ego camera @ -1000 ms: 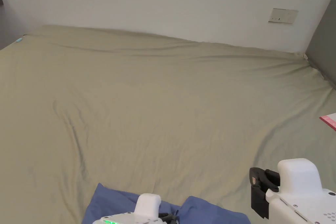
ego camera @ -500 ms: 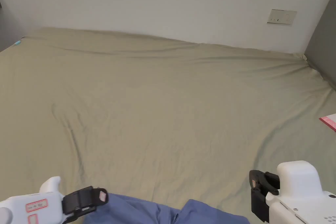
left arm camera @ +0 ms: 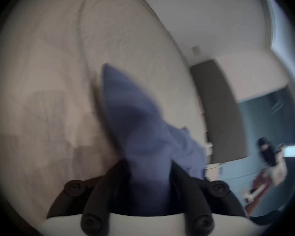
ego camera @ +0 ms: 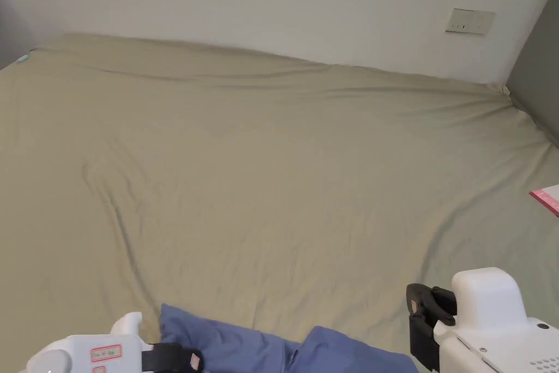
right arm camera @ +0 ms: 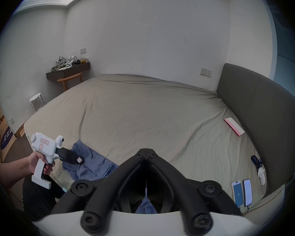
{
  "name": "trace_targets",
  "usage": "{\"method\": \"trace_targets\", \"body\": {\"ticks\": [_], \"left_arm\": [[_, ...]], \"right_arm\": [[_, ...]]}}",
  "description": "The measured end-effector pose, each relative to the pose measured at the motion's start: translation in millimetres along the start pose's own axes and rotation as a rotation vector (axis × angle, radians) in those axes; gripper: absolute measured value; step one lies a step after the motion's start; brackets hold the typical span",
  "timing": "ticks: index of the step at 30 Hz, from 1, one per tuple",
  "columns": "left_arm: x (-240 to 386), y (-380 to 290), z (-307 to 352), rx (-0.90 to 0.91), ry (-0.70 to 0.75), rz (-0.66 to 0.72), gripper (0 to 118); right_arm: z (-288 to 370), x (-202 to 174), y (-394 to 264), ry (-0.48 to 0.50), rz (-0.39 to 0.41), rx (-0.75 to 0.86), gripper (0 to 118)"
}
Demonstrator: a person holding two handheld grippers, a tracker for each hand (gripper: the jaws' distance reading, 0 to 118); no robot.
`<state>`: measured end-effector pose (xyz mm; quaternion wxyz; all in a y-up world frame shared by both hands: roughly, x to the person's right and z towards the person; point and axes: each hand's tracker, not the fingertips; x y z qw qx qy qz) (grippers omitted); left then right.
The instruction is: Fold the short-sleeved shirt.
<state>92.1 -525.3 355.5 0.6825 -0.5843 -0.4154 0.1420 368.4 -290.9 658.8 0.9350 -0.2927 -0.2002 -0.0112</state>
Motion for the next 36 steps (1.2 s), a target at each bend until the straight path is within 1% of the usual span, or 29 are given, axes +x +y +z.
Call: {"method": "trace_targets", "body": {"ticks": [1, 2, 3, 4, 5, 6, 10, 13, 15, 17, 19, 23, 24, 26, 28, 29, 32, 33, 36], "left_arm": [[1, 0, -1, -0.03, 0.013, 0.002, 12], [2, 0, 4, -0.011, -0.054, 0.041, 12], [6, 1, 8, 0.001, -0.04, 0.037, 12], [-1, 5, 9, 0.025, 0.048, -0.019, 12], [2, 6, 11, 0.025, 0.096, -0.061, 12], [2, 6, 13, 0.016, 0.092, -0.073, 12], [2, 4, 30, 0.054, 0.078, -0.034, 12], [-2, 11, 52, 0.117, 0.154, -0.087, 12], [-9, 16, 72, 0.145, 0.189, -0.091, 12], [-16, 23, 99, 0.177, 0.266, -0.095, 12], [-20, 30, 124, 0.202, 0.383, -0.123, 12], [-6, 42, 171, 0.257, 0.611, -0.183, 12], [3, 44, 178, 0.265, 0.627, -0.188, 12], [18, 49, 192, 0.279, 0.574, -0.173, 12], [35, 53, 194, 0.255, 0.492, -0.202, 12], [48, 52, 189, 0.253, 0.5, -0.222, 12], [76, 50, 164, 0.211, 0.531, -0.308, 12], [84, 48, 154, 0.204, 0.515, -0.313, 12], [100, 42, 116, 0.14, 0.403, -0.325, 12]], "right_arm": [[0, 0, 0, 0.0, 0.0, 0.0, 2], [1, 0, 1, -0.001, 0.002, 0.0, 2], [1, 0, 1, -0.003, 0.004, 0.0, 2], [1, 0, 1, -0.005, 0.006, 0.001, 2], [2, 0, 2, -0.005, 0.005, 0.001, 2], [2, 0, 2, -0.005, 0.004, 0.002, 2], [2, -2, 3, -0.004, 0.005, 0.005, 2], [3, -4, 4, 0.003, 0.008, 0.01, 2], [3, -4, 5, 0.004, 0.011, 0.012, 2], [2, -5, 6, 0.008, 0.009, 0.015, 2], [2, -6, 6, 0.012, 0.007, 0.018, 2], [0, -9, 6, 0.023, 0.005, 0.022, 2], [-1, -9, 5, 0.026, 0.004, 0.022, 2], [-2, -11, 5, 0.034, 0.002, 0.022, 2], [-4, -13, 4, 0.043, 0.003, 0.021, 2], [-5, -14, 4, 0.046, 0.003, 0.019, 2], [-5, -15, 3, 0.055, -0.002, 0.02, 2], [-4, -15, 3, 0.057, -0.002, 0.021, 2], [-1, -12, 0, 0.057, 0.0, 0.024, 2]]}}
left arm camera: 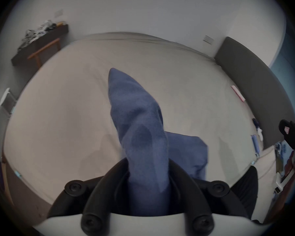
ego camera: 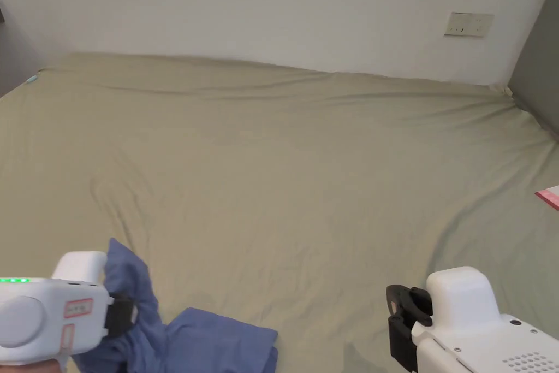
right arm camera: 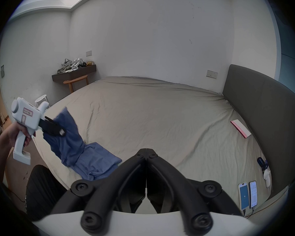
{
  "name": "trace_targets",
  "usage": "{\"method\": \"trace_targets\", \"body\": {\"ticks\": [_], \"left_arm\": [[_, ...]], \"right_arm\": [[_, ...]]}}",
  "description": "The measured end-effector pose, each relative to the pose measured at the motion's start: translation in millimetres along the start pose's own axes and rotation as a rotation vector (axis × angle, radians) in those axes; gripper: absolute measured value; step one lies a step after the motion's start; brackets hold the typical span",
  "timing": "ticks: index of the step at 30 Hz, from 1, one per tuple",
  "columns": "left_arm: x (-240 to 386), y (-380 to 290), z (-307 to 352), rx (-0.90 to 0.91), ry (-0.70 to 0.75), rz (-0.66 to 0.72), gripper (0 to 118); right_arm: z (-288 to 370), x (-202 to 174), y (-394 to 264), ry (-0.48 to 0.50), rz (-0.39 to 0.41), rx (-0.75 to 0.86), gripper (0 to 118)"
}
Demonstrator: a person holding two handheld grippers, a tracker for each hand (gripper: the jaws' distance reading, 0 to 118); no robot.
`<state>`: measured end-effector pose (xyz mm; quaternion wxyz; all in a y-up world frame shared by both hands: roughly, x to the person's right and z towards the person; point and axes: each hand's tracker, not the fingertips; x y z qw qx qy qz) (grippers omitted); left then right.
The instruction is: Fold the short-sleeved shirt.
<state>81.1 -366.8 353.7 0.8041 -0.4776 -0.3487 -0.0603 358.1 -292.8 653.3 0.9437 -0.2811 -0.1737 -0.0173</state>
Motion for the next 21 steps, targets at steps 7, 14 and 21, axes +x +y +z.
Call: {"method": "trace_targets", "body": {"ticks": [7, 14, 21], "left_arm": [[61, -13, -72, -0.121, -0.094, -0.058, 12], [100, -40, -111, -0.171, -0.041, -0.106, 19], [106, -38, -107, -0.127, -0.38, 0.175, 118]], "right_arm": [[4, 18, -9, -0.035, -0.028, -0.019, 2], [3, 30, -15, -0.059, -0.051, -0.032, 2], [1, 30, -16, -0.057, -0.055, -0.04, 2]]}}
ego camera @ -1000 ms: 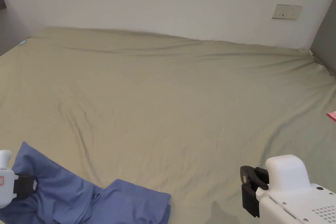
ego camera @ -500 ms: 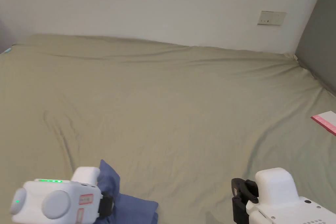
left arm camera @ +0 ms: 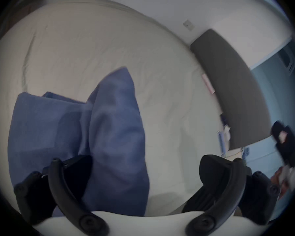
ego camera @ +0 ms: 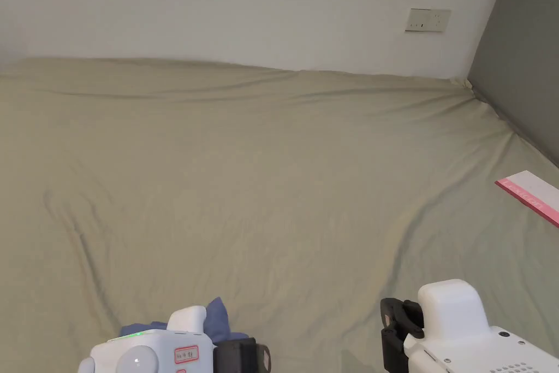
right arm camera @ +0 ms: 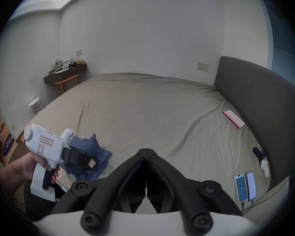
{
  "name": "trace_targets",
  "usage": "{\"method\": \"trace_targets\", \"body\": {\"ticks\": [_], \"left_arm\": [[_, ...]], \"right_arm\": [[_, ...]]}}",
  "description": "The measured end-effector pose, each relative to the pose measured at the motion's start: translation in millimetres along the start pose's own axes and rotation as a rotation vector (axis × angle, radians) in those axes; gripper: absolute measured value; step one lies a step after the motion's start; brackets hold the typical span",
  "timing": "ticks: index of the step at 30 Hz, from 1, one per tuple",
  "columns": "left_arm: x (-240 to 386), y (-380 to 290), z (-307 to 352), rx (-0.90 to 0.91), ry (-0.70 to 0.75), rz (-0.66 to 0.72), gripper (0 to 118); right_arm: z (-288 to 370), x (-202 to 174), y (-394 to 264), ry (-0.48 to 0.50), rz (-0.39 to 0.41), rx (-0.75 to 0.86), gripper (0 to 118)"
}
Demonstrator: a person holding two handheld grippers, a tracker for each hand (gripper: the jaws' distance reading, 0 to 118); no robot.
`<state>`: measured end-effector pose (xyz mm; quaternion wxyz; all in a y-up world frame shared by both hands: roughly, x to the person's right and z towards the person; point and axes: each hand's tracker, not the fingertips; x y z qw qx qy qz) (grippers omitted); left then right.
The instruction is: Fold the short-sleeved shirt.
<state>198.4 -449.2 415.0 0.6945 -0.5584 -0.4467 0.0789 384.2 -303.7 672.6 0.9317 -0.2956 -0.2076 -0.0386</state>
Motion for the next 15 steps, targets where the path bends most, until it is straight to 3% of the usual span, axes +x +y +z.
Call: {"method": "trace_targets", "body": {"ticks": [3, 5, 6, 7, 9, 10, 15], "left_arm": [[3, 8, 19, 0.092, 0.017, -0.052, 116], [4, 11, 35, 0.159, 0.04, -0.089, 100], [3, 12, 42, 0.187, 0.067, -0.113, 84], [3, 12, 48, 0.212, 0.096, -0.128, 55], [3, 9, 55, 0.253, 0.172, -0.178, 11], [3, 5, 56, 0.3, 0.235, -0.208, 0], [9, -18, 26, 0.249, 0.338, -0.409, 0]], "right_arm": [[1, 1, 1, -0.001, 0.002, 0.003, 2], [2, 1, 3, -0.002, 0.002, 0.007, 2], [2, 1, 3, -0.003, 0.003, 0.008, 2], [2, 1, 3, -0.004, 0.003, 0.01, 2], [3, 1, 4, -0.004, 0.002, 0.012, 2], [3, 0, 4, -0.003, 0.001, 0.014, 2], [5, -6, 3, 0.005, 0.009, 0.016, 2]]}}
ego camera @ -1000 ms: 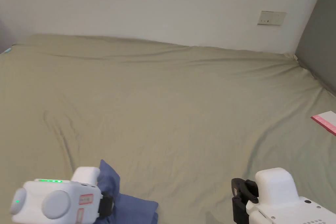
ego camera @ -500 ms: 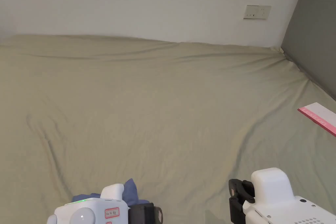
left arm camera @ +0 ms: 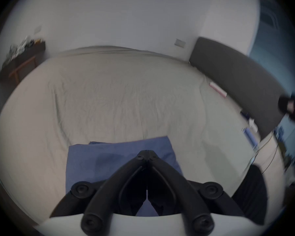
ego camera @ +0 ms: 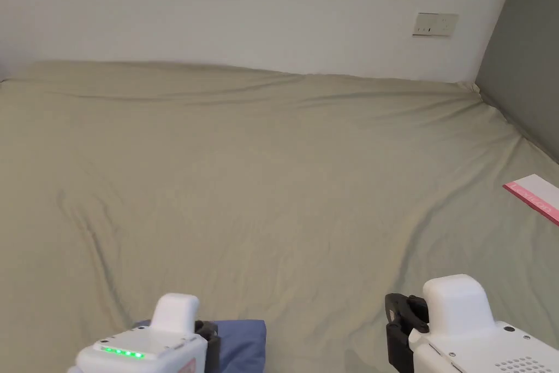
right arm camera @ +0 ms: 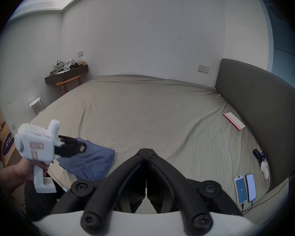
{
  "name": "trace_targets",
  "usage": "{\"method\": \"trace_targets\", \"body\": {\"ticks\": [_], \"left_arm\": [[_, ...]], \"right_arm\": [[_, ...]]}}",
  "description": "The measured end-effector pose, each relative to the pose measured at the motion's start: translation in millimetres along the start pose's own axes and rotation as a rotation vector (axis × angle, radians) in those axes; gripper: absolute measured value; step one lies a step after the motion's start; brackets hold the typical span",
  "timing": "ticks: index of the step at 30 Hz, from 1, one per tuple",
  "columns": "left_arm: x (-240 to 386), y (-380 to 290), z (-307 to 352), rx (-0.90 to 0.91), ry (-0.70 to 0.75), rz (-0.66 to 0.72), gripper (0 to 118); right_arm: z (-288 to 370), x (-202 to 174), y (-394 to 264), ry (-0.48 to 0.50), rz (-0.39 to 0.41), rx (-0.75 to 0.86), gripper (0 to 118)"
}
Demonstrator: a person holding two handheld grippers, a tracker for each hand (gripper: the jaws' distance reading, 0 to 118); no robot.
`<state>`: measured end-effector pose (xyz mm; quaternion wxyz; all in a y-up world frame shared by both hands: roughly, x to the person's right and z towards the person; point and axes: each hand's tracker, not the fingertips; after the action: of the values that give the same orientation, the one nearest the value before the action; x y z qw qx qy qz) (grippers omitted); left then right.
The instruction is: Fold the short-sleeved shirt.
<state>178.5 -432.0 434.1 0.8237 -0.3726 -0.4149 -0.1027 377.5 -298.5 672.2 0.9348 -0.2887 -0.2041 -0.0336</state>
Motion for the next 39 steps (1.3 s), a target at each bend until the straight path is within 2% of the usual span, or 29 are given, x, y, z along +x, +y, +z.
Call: {"method": "trace_targets", "body": {"ticks": [4, 7, 10, 14, 18, 20, 22, 24, 27, 30, 33, 34, 37, 38, 39], "left_arm": [[37, -30, -35, -0.063, 0.074, -0.207, 0], [56, -53, -57, -0.103, 0.101, -0.27, 0], [73, -63, -52, -0.048, 0.145, -0.364, 0], [87, -70, -42, -0.06, 0.05, -0.414, 0], [102, -87, -37, -0.145, -0.143, -0.432, 0], [104, -93, -23, -0.099, -0.173, -0.452, 0], [91, -87, 7, 0.066, -0.182, -0.403, 0], [66, -66, 36, 0.186, -0.139, -0.297, 0], [15, -34, 67, 0.245, -0.063, -0.105, 0], [-33, -17, 86, 0.312, 0.057, -0.022, 0], [-70, -13, 91, 0.303, 0.136, 0.022, 0], [-81, -13, 92, 0.293, 0.146, 0.046, 0], [-108, -22, 85, 0.23, 0.108, 0.138, 0], [-115, -26, 80, 0.193, 0.091, 0.16, 0], [-122, -30, 74, 0.15, 0.082, 0.171, 0]], "right_arm": [[2, -2, -2, 0.004, 0.005, -0.004, 2], [4, -1, -3, 0.001, 0.005, -0.004, 2], [5, 0, -6, -0.007, 0.006, -0.005, 2], [0, 1, -8, -0.007, 0.004, -0.014, 2], [-5, -2, -8, 0.01, -0.004, -0.016, 2], [-8, -5, -7, 0.018, -0.001, -0.011, 2], [-12, -8, -4, 0.027, 0.005, -0.001, 2], [-18, -13, -2, 0.039, 0.006, 0.017, 2], [-34, -29, 1, 0.096, 0.013, 0.026, 2], [-61, -57, -1, 0.184, 0.063, 0.015, 2], [-108, -96, -25, 0.183, 0.195, -0.044, 2], [-125, -107, -35, 0.213, 0.204, -0.115, 2], [-165, -130, -65, 0.362, 0.131, -0.3, 2], [-176, -135, -76, 0.393, 0.151, -0.331, 2], [-185, -141, -87, 0.371, 0.2, -0.358, 2]]}}
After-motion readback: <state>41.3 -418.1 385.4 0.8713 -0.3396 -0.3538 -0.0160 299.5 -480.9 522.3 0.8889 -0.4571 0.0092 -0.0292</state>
